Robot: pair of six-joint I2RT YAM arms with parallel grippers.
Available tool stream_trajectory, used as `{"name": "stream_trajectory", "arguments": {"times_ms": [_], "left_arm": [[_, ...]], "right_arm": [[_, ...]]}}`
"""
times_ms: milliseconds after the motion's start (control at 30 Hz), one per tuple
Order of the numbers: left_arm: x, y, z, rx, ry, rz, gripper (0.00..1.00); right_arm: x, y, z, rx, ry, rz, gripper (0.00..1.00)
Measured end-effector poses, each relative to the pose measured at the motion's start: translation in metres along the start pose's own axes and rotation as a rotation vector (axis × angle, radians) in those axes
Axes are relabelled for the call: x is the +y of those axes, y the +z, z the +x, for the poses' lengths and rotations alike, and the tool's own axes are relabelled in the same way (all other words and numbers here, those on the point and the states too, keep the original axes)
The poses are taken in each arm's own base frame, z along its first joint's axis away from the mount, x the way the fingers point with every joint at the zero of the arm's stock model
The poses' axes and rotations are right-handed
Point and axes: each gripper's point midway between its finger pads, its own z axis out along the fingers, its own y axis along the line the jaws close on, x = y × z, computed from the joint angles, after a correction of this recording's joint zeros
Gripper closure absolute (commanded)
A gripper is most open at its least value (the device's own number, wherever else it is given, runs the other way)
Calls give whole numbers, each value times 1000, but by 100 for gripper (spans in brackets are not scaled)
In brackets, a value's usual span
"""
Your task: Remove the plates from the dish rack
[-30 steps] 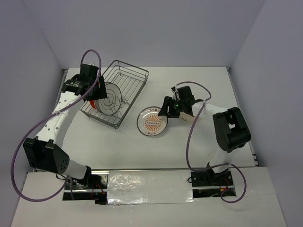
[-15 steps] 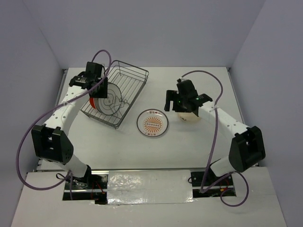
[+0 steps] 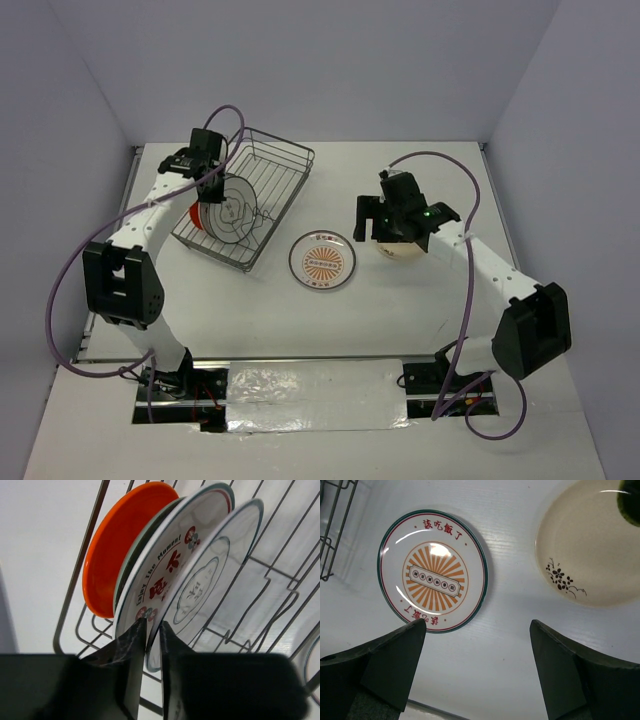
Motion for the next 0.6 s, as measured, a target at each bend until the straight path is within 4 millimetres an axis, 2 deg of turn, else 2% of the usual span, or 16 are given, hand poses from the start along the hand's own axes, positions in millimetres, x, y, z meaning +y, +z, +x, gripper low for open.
{"name": "stream_trajectory", "arguments": {"times_ms": [67, 167, 200, 333, 467, 600], "left_arm": [[3, 2, 0, 1, 7, -3, 87], [3, 3, 1, 9, 18, -2, 92], [2, 2, 1, 11, 19, -1, 99], [2, -10, -6, 10, 32, -15, 100], [10, -36, -31, -36, 39, -53, 100], [14, -78, -67, -143, 39, -78, 100]], "right_arm": [[-2, -1, 2, 8, -5, 5, 8], [-3, -3, 2, 7, -14, 8, 8], [-3, -4, 2, 6, -15, 9, 8], [-3, -5, 3, 10, -17, 11, 8], [0, -8, 4, 22, -12, -4, 8], [22, -18, -7, 19, 2, -100, 5]]}}
